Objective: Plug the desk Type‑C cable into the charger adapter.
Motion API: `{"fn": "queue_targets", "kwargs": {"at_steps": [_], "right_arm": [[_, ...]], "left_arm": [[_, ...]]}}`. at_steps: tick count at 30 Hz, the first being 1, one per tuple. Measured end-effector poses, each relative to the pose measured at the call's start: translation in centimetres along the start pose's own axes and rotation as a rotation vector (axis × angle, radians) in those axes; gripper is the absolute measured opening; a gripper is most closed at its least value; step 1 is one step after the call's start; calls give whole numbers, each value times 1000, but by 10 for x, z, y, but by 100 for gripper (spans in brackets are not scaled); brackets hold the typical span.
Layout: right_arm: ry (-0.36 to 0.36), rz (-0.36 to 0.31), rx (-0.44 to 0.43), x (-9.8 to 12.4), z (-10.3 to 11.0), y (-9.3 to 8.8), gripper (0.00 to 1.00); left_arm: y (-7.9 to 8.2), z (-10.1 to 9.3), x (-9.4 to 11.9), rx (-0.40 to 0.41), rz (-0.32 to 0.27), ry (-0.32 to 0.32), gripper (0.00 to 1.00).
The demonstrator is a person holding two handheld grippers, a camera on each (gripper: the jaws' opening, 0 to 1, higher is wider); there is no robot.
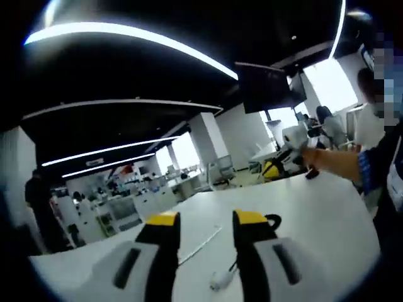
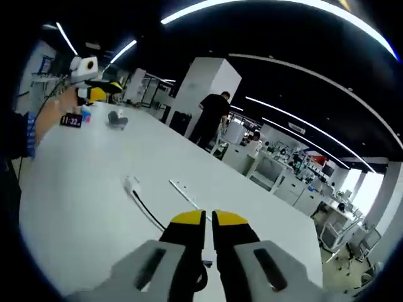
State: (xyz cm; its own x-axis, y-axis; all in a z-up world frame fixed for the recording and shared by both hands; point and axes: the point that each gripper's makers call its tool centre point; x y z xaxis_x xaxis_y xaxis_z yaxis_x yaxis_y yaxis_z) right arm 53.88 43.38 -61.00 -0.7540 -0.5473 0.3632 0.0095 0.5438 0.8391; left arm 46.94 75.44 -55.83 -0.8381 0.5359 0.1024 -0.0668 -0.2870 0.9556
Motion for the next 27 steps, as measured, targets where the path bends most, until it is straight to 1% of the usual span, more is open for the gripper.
{"fn": "queue_targets", "kwargs": {"at_steps": [1,2,5,6,8,9,10,11,13,14,16,17,19,20,21,22,24,26,27], "right_arm": [[0,-22,3,10,8,2,3],[-6,-33,3,18,13,3,3],[-26,-65,3,41,28,3,5],[-35,-93,-8,51,35,3,7],[-36,-137,-18,64,44,4,11],[-47,-176,-21,75,50,4,15],[-61,-203,-23,84,55,3,16],[-86,-230,-18,95,60,0,16],[-131,-256,-11,108,66,-6,18],[-155,-278,-20,116,72,-11,19],[-164,-308,-48,122,79,-19,22],[-169,-311,-61,123,82,-26,22],[-186,-311,-106,123,82,-38,19],[-201,-308,-113,121,82,-46,19],[-219,-304,-99,118,82,-52,19],[-231,-305,-99,114,82,-58,19],[-234,-318,-121,107,80,-68,19],[-232,-330,-141,102,78,-74,20],[-238,-339,-164,97,75,-79,21]], "left_arm": [[-3,2,10,-12,-4,36,32],[-3,2,14,-15,-7,45,32],[-16,2,47,-15,-6,126,32],[-19,0,56,-13,-2,142,33],[-22,-2,74,-12,-19,194,34],[-21,-1,80,-13,-34,215,34],[-23,-1,88,-8,-46,241,35],[-26,-2,93,-9,-43,255,36],[-34,0,108,2,-41,319,37],[-36,1,112,9,-47,338,39],[-44,-1,122,24,-56,367,43],[-51,-1,128,43,-60,388,46],[-59,0,134,98,-78,416,49],[-66,-4,133,86,-70,418,50],[-78,-5,132,85,-35,434,50],[-86,-4,132,92,-12,449,51],[-96,-4,133,112,-22,471,52],[-102,-1,135,153,-41,488,52],[-108,3,137,165,-49,512,52]]}}
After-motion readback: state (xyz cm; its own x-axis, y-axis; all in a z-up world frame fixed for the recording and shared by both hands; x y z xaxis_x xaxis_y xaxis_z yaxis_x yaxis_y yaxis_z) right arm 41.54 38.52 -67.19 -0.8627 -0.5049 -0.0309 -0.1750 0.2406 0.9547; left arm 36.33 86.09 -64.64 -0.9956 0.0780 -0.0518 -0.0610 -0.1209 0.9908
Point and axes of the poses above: the point that each gripper's makers call its tool centre point, and the gripper's own axes: x roughly backward along the fingers, z roughly to its left, y roughly out of its top, and after that the axes turned 14 degrees about z, right-handed
